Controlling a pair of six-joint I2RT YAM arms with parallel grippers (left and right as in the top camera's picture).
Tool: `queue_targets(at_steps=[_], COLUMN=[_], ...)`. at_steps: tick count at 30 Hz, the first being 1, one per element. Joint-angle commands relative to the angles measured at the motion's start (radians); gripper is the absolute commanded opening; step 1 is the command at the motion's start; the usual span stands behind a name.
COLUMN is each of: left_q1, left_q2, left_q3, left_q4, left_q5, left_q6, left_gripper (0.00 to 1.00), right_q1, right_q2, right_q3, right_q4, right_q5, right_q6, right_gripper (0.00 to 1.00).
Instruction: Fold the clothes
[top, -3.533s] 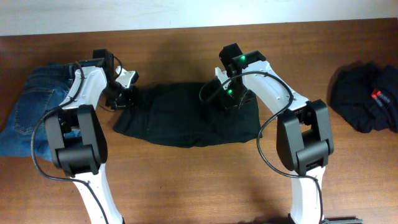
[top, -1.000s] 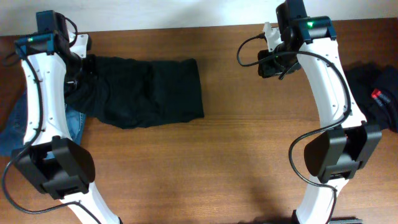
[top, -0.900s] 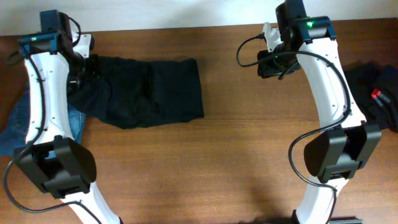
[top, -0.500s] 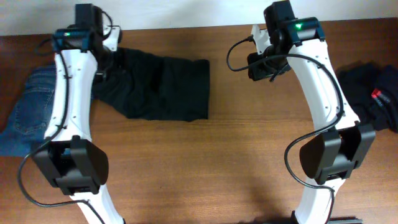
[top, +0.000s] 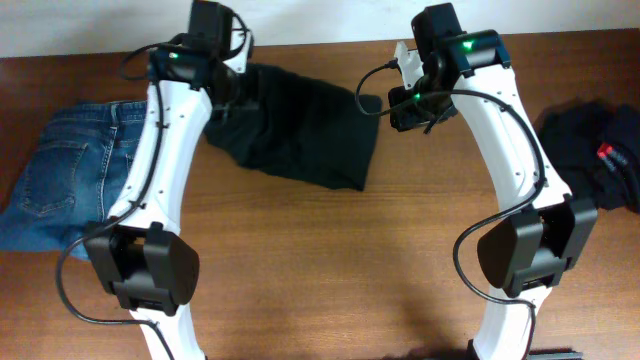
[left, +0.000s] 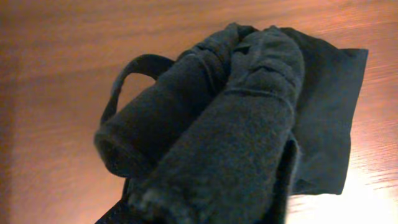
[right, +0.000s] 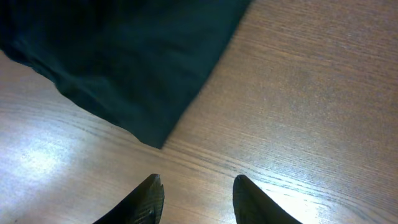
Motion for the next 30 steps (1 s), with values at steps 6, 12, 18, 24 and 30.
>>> queue_targets(at_steps=[6, 12, 18, 24, 30], left_q1=[-0.018, -0.019, -0.019, -0.016, -0.008], left_q2=[0.007, 0.013, 0.046, 0.068, 0.068], left_q3=[0.027, 0.026, 0.026, 0.026, 0.027], left_q4=[0.021, 0.021, 0.001, 0.021, 0.134], left_q5=[0.029, 0.029, 0.029, 0.028, 0.026], left_q6=[-0.024, -0.024, -0.024, -0.024, -0.040], left_gripper=[0.05, 0.05, 0.06, 0.06, 0.09], right_q1=[0.005, 0.011, 0.047, 0.106, 0.187], right_q2=[0.102, 0.206, 0.358, 0.444, 0.452], right_q3=[-0.012, -0.013, -0.013, -0.013, -0.013], right_q4=[0.104, 0.237, 0.325, 0.258, 0.218], right_q5=[0.016, 0.013, -0.054, -0.079, -0.081], right_q6=[0.012, 0.013, 0.013, 0.012, 0.005], right_gripper=[0.41, 0.41, 0.41, 0.41, 0.41])
